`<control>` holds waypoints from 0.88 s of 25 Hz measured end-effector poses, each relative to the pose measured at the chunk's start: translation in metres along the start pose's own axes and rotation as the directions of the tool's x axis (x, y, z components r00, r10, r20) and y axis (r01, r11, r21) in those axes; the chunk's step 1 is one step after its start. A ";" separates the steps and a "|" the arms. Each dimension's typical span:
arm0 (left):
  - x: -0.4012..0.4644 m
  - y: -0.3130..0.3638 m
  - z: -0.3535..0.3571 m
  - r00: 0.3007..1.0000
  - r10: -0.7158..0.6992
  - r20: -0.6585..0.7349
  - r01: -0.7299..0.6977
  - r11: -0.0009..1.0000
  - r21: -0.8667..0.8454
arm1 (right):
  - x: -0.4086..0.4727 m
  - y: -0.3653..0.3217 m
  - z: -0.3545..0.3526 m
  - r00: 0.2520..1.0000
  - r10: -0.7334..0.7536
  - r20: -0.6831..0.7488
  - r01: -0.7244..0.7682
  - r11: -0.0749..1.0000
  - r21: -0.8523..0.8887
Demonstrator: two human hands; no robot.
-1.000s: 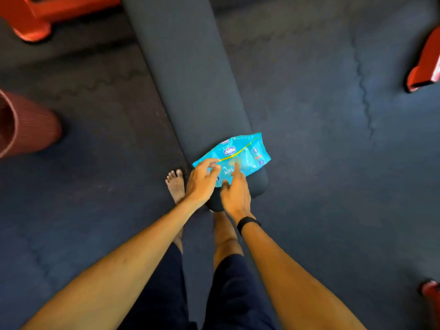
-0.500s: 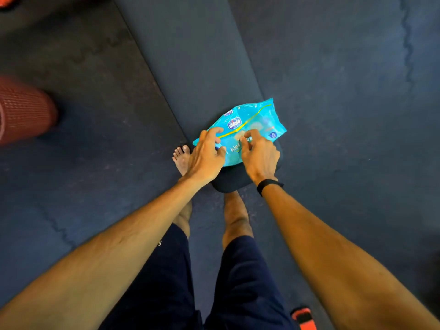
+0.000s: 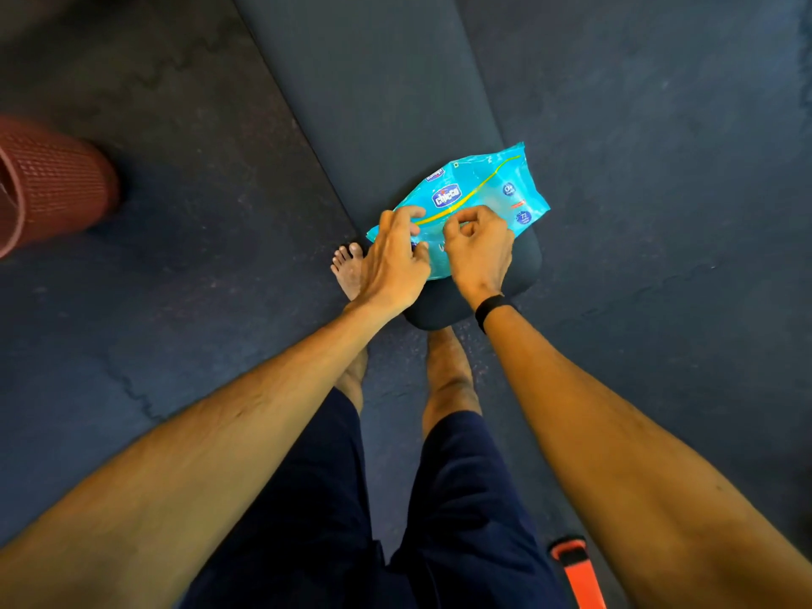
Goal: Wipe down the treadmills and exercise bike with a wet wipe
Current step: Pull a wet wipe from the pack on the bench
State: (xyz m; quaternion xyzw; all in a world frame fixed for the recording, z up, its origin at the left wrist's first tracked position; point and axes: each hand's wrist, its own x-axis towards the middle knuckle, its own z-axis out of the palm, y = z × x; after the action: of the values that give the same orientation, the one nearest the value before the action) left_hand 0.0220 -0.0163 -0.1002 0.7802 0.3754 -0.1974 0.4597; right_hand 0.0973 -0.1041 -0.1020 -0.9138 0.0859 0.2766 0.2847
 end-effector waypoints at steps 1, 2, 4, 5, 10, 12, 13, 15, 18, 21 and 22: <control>-0.001 0.003 -0.002 1.000 0.011 0.019 -0.010 1.000 -0.018 | -0.001 0.001 0.000 0.999 0.015 -0.044 -0.011 0.997 0.078; -0.001 0.005 -0.004 0.999 0.020 0.038 -0.019 0.999 -0.026 | -0.002 0.002 0.000 0.996 0.027 -0.080 -0.017 0.992 0.129; 0.001 0.009 -0.005 0.997 0.026 0.066 -0.026 1.000 -0.005 | -0.006 0.004 -0.001 0.995 0.041 -0.095 -0.027 0.990 0.140; 0.001 0.010 -0.005 0.997 0.021 0.070 -0.022 1.000 0.013 | -0.007 0.005 -0.001 0.996 0.042 -0.075 -0.032 0.992 0.124; 0.001 0.009 -0.003 0.998 0.013 0.057 -0.015 0.999 0.032 | 0.007 0.002 0.012 0.994 0.104 -0.042 -0.104 0.995 0.001; 0.000 0.007 -0.002 0.998 0.012 0.061 -0.015 0.999 0.035 | 0.010 0.002 0.014 0.985 0.169 -0.047 -0.162 0.979 0.125; -0.001 0.007 -0.002 0.998 0.016 0.067 -0.018 0.999 0.035 | 0.009 0.004 0.013 0.981 0.185 -0.056 -0.172 0.967 0.189; -0.003 0.010 -0.003 0.995 0.017 0.095 -0.019 1.000 0.023 | -0.006 0.007 0.006 0.984 0.151 -0.097 -0.118 0.952 0.282; -0.004 0.019 -0.015 0.980 -0.011 0.201 0.006 1.000 0.023 | -0.031 -0.009 -0.014 0.989 0.097 -0.110 -0.052 0.935 0.351; -0.010 0.030 -0.042 0.947 -0.056 0.316 0.070 0.997 -0.031 | -0.041 -0.051 -0.042 0.995 0.020 -0.093 0.021 0.904 0.427; -0.014 0.034 -0.057 0.950 -0.067 0.305 0.104 0.989 -0.106 | -0.046 -0.071 -0.053 0.997 -0.045 -0.068 0.071 0.898 0.435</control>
State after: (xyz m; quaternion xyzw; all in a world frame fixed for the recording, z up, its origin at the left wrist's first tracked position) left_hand 0.0374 0.0176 -0.0429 0.6950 0.3458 -0.3103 0.5487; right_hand 0.1054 -0.0755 -0.0068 -0.8361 0.1264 0.2159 0.4881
